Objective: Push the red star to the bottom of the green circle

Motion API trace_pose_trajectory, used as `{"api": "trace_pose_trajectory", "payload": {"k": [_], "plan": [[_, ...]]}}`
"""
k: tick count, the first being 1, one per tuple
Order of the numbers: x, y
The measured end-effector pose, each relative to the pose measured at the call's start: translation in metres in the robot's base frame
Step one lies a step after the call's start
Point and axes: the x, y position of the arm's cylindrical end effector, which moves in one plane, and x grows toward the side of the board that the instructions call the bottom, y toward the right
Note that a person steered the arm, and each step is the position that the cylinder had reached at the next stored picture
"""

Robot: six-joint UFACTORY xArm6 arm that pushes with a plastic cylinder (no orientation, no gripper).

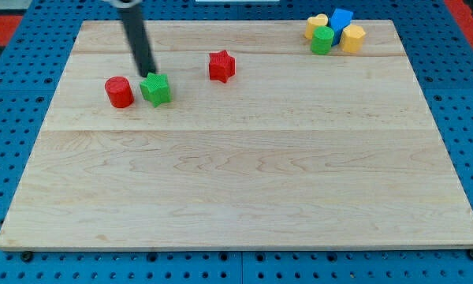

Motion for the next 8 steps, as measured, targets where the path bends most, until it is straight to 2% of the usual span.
{"api": "trace_pose_trajectory", "payload": {"k": [2, 3, 4, 5, 7, 8], "plan": [[-0.033, 0.136], [-0.033, 0.125], [-0.032, 0.068], [-0.007, 0.071], [-0.007, 0.218], [-0.001, 0.236]]}}
